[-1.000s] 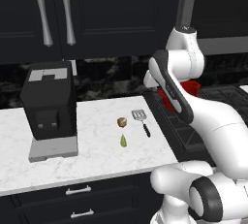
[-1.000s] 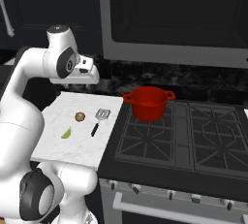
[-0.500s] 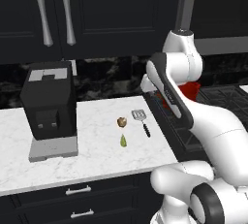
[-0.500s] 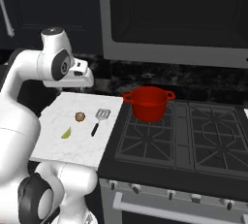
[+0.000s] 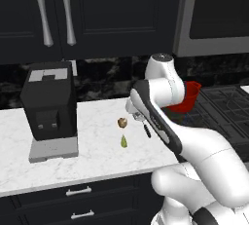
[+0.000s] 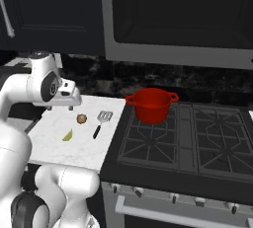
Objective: Put the lemon wedge and mushroom in the pot. Retrieve the spatula and lightly stir the vegetables in the pot.
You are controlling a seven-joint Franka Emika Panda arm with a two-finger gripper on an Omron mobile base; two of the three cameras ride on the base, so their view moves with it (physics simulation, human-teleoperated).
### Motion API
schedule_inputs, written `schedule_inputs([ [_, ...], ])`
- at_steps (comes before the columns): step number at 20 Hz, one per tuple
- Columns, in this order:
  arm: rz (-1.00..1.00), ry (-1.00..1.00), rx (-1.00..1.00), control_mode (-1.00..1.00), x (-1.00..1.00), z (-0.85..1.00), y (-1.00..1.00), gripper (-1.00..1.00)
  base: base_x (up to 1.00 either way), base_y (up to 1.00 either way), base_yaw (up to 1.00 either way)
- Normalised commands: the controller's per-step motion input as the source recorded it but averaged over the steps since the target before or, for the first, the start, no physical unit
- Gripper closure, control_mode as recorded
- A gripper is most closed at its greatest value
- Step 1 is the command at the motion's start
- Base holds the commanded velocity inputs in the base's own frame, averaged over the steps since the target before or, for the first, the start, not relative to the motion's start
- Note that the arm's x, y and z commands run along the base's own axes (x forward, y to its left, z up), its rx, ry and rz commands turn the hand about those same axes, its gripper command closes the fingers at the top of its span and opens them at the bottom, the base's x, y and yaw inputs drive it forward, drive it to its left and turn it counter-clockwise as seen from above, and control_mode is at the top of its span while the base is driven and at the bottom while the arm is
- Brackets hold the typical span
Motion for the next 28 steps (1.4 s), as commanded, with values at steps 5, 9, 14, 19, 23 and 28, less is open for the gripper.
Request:
schedule_inputs([
  [5,0.00,0.00,0.00,-1.00,0.00,-0.69,0.35,-1.00,0.00,0.00,0.00],
  [9,0.00,0.00,0.00,-1.00,0.05,-0.61,0.29,-1.00,0.00,0.00,0.00],
  [14,0.00,0.00,0.00,-1.00,0.25,-0.49,0.22,-1.00,0.00,0.00,0.00],
  [19,0.00,0.00,0.00,-1.00,0.45,-0.40,0.10,-1.00,0.00,0.00,0.00],
  [23,-0.01,0.02,0.00,-1.00,0.46,-0.39,0.00,-1.00,0.00,0.00,0.00],
  [28,-0.01,0.02,0.00,-1.00,0.39,-0.41,0.00,-1.00,0.00,0.00,0.00],
])
